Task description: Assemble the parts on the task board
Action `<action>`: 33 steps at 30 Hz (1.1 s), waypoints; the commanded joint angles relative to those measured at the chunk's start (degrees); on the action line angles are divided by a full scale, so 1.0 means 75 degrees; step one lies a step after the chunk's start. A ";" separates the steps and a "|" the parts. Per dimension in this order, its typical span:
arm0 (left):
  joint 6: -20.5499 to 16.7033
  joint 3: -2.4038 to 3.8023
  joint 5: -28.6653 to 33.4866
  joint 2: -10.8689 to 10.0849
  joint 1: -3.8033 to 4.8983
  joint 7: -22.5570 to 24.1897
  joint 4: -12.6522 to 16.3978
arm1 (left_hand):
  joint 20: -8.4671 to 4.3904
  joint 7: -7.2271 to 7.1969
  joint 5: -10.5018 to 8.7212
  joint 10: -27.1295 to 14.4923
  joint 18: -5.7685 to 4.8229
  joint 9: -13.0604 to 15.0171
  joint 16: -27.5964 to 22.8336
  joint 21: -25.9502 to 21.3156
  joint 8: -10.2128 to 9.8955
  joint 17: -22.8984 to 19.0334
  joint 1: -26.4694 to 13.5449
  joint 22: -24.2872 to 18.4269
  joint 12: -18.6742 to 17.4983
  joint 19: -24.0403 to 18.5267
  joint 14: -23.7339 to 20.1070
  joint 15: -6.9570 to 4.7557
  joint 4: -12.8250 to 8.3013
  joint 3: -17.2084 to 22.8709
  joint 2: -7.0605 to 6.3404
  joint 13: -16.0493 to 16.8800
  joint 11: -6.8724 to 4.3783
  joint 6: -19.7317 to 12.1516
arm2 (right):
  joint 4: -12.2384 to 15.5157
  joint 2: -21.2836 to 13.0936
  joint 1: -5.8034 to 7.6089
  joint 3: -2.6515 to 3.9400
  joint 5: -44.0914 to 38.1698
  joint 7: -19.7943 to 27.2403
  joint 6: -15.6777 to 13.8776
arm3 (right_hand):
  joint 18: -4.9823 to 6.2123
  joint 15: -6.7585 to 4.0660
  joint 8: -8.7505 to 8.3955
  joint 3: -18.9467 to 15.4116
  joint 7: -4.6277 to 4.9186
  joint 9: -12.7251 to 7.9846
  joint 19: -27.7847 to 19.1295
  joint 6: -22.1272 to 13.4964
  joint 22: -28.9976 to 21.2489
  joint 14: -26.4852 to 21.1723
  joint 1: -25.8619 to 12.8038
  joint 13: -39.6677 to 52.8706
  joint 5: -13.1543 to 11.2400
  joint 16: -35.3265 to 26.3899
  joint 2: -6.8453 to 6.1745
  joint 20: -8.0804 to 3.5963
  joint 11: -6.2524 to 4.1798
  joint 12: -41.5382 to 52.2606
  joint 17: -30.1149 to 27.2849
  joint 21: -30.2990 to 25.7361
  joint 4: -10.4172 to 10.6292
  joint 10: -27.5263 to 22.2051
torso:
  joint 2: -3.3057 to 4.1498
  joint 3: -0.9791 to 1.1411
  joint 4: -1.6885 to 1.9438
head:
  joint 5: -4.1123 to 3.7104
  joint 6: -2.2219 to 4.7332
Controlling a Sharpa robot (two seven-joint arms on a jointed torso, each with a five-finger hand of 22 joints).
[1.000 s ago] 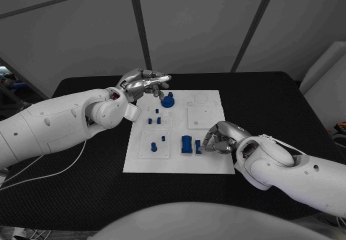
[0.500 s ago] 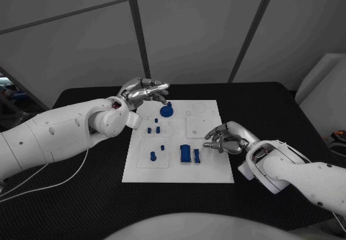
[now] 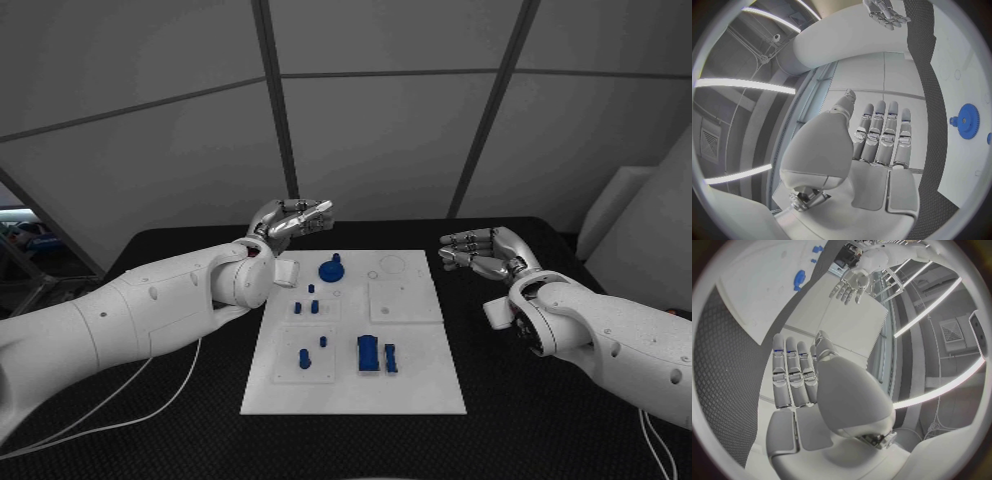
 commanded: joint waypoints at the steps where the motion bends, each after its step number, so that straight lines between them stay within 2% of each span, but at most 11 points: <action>1: -0.0568 0.0004 0.0686 0.0144 -0.0018 0.0599 -0.0274 | 0.0037 -0.0066 0.0033 -0.0019 -0.0237 -0.0010 -0.0292 -0.0164 -0.0056 -0.0014 -0.0038 -0.0282 -0.0212 -0.0336 -0.0026 0.0099 0.0023 -0.0099 0.0044 -0.0002 0.0099 -0.0042 | -0.0473 0.0269 0.0032 0.0047 0.1192 0.0799 0.0488 | 0.0124 0.0022 -0.0063 0.0076 -0.0016 -0.0137 0.0155 0.0054 -0.0381 0.0092 -0.0241 -0.0325 0.0007 -0.0262 0.0039 0.0013 0.0023 -0.0032 -0.0393 -0.0386 -0.0132 -0.0054 | -0.0128 0.0013 -0.0087 | 0.0073 0.0172; 12: -0.0842 0.0005 0.0904 0.0395 -0.0084 0.0862 -0.0612 | 0.0059 -0.0078 0.0073 -0.0049 -0.0249 -0.0010 -0.0845 -0.0175 -0.0057 -0.0008 -0.0055 -0.0675 -0.0707 -0.0506 0.0083 0.0156 0.0094 -0.0294 0.0123 0.0000 0.0189 -0.0118 | -0.1038 0.0800 0.0090 0.0113 0.1502 0.0910 0.0797 | 0.0086 0.0170 -0.0070 0.0223 -0.0034 -0.0279 0.0026 -0.0063 -0.1225 -0.0121 -0.0714 -0.0397 0.0015 -0.0272 0.0055 0.0266 0.0149 -0.0054 -0.1128 -0.1333 -0.0465 -0.0212 | -0.0150 0.0044 -0.0076 | 0.0265 0.0336; 13: -0.0587 -0.0001 0.0674 0.0361 -0.0085 0.0498 -0.0597 | -0.0613 -0.0384 -0.0706 -0.2452 -0.0575 -0.0498 -0.1079 -0.0663 -0.0533 -0.0491 -0.3189 -0.1429 -0.1289 -0.1879 -0.2123 -0.0234 -0.0555 -0.0816 0.0571 -0.0473 -0.0292 -0.2409 | -0.0993 0.0758 0.0056 0.0101 0.1185 0.0642 0.0476 | -0.0394 -0.0158 -0.0545 0.0727 -0.0433 -0.0773 -0.2175 -0.2278 -0.1755 -0.2571 -0.4184 -0.0866 -0.0321 -0.0740 -0.0232 -0.0317 -0.0227 -0.0524 -0.1764 -0.1546 -0.0703 -0.2586 | -0.0144 0.0034 -0.0071 | 0.0195 0.0287; 16: -0.0712 -0.0029 0.0651 0.0334 -0.0080 0.0507 -0.0472 | -0.0749 -0.0445 -0.0706 -0.2945 -0.0582 -0.0498 -0.1163 -0.0663 -0.0533 -0.0491 -0.3818 -0.1585 -0.1289 -0.2106 -0.2526 -0.0309 -0.0555 -0.0816 0.0571 -0.0473 -0.0346 -0.2897 | -0.0897 0.0718 0.0063 0.0078 0.1269 0.0680 0.0390 | -0.0394 -0.0193 -0.0545 0.0727 -0.0500 -0.0773 -0.2596 -0.2723 -0.1882 -0.3054 -0.4902 -0.0866 -0.0365 -0.0740 -0.0232 -0.0390 -0.0292 -0.0524 -0.1764 -0.2139 -0.0785 -0.3077 | -0.0145 0.0033 -0.0023 | 0.0150 0.0301; 20: -0.1082 -0.0113 0.0582 0.0254 -0.0065 0.0534 -0.0104 | -0.0979 -0.0551 -0.0706 -0.3791 -0.0582 -0.0498 -0.1742 -0.0663 -0.0533 -0.0491 -0.4923 -0.1852 -0.1289 -0.2577 -0.3284 -0.0447 -0.0555 -0.0816 0.0571 -0.0473 -0.0497 -0.3712 | -0.0498 0.0554 0.0092 -0.0018 0.1617 0.0838 0.0030 | -0.0524 -0.0301 -0.0545 0.0727 -0.0634 -0.0773 -0.3382 -0.3523 -0.2084 -0.3935 -0.6153 -0.0866 -0.0487 -0.0740 -0.0232 -0.0589 -0.0425 -0.0524 -0.1764 -0.2139 -0.1358 -0.3936 | -0.0146 0.0032 0.0177 | -0.0037 0.0360; 21: -0.1211 -0.0142 0.0558 0.0226 -0.0060 0.0544 0.0025 | -0.1009 -0.1089 -0.0706 -0.3907 -0.0578 -0.0498 -0.1742 -0.0663 -0.0533 -0.0491 -0.5074 -0.1888 -0.1289 -0.2643 -0.3389 -0.0466 -0.0555 -0.0816 0.0571 -0.0473 -0.0519 -0.3824 | -0.0369 0.0500 0.0101 -0.0049 0.1730 0.0890 -0.0087 | -0.0525 -0.0848 -0.0545 0.0727 -0.0656 -0.0773 -0.3497 -0.3641 -0.2112 -0.4066 -0.6337 -0.0866 -0.0504 -0.0740 -0.0232 -0.0618 -0.0444 -0.0524 -0.1764 -0.2139 -0.1358 -0.4062 | -0.0147 0.0031 0.0242 | -0.0097 0.0379; 25: -0.1991 -0.0319 0.0411 0.0058 -0.0028 0.0602 0.0804 | -0.1205 -0.1089 -0.0706 -0.4611 -0.0581 -0.0498 -0.1742 -0.0663 -0.0533 -0.0491 -0.5989 -0.2109 -0.1289 -0.3031 -0.4020 -0.0579 -0.0555 -0.0816 0.0571 -0.0473 -0.0647 -0.4499 | 0.0411 0.0179 0.0157 -0.0237 0.2411 0.1199 -0.0791 | -0.0607 -0.0848 -0.0545 0.0727 -0.0772 -0.0773 -0.4140 -0.4296 -0.2276 -0.4787 -0.7363 -0.0866 -0.1072 -0.0740 -0.0232 -0.0778 -0.0553 -0.0524 -0.1764 -0.2139 -0.1358 -0.4768 | -0.0150 0.0028 0.0626 | -0.0457 0.0491; 26: -0.2206 -0.0367 0.0371 0.0012 -0.0019 0.0617 0.1019 | -0.1242 -0.1089 -0.0706 -0.4747 -0.0578 -0.0498 -0.1742 -0.0663 -0.0533 -0.0491 -0.6166 -0.2152 -0.1289 -0.3106 -0.4142 -0.0601 -0.0555 -0.0816 0.0571 -0.0473 -0.0672 -0.4633 | 0.0626 0.0090 0.0173 -0.0289 0.2599 0.1284 -0.0986 | -0.0607 -0.0848 -0.0545 0.0727 -0.0793 -0.0773 -0.4263 -0.4422 -0.2309 -0.4926 -0.7561 -0.0866 -0.1072 -0.0740 -0.0232 -0.0810 -0.1096 -0.0524 -0.1764 -0.2139 -0.1358 -0.4903 | -0.0151 0.0028 0.0713 | -0.0538 0.0517; 27: -0.2420 -0.0416 0.0331 -0.0035 -0.0011 0.0633 0.1232 | -0.1275 -0.1089 -0.0706 -0.4876 -0.0579 -0.0498 -0.1742 -0.0663 -0.0533 -0.0491 -0.6337 -0.2193 -0.1289 -0.3179 -0.4259 -0.1141 -0.0555 -0.0816 0.0571 -0.0473 -0.0697 -0.4756 | 0.0842 0.0001 0.0189 -0.0341 0.2787 0.1369 -0.1181 | -0.0655 -0.0848 -0.0545 0.0727 -0.1341 -0.0773 -0.4383 -0.4544 -0.2336 -0.5061 -0.7752 -0.0866 -0.1072 -0.0740 -0.0232 -0.0837 -0.1096 -0.0524 -0.1764 -0.2139 -0.1358 -0.5031 | -0.0152 0.0027 0.0792 | -0.0612 0.0540; 30: -0.2968 -0.0540 0.0228 -0.0153 0.0011 0.0674 0.1779 | -0.1368 -0.1089 -0.0706 -0.5210 -0.0579 -0.0498 -0.1742 -0.0663 -0.0533 -0.0491 -0.6769 -0.2298 -0.1289 -0.3363 -0.4555 -0.1141 -0.0555 -0.0816 0.0571 -0.0473 -0.1279 -0.5076 | 0.1398 -0.0229 0.0229 -0.0474 0.3272 0.1590 -0.1683 | -0.0690 -0.0848 -0.0545 0.0727 -0.1341 -0.0773 -0.4684 -0.4849 -0.2413 -0.5394 -0.8230 -0.0866 -0.1072 -0.0740 -0.0232 -0.0912 -0.1096 -0.0524 -0.1764 -0.2139 -0.1358 -0.5361 | -0.0154 0.0026 0.0982 | -0.0789 0.0595; 33: -0.3388 -0.0635 0.0150 -0.0244 0.0028 0.0705 0.2197 | -0.1473 -0.1089 -0.0706 -0.5539 -0.0577 -0.0498 -0.1742 -0.0663 -0.0533 -0.0491 -0.7199 -0.2401 -0.1289 -0.3531 -0.4851 -0.1141 -0.0555 -0.0816 0.0571 -0.0473 -0.1279 -0.5393 | 0.1826 -0.0405 0.0259 -0.0577 0.3646 0.1759 -0.2069 | -0.0775 -0.0848 -0.0545 0.0727 -0.1341 -0.0773 -0.4994 -0.5164 -0.2491 -0.5743 -0.8726 -0.0866 -0.1072 -0.0740 -0.0232 -0.0990 -0.1096 -0.0524 -0.1764 -0.2139 -0.1358 -0.5704 | -0.0155 0.0025 0.1107 | -0.0906 0.0632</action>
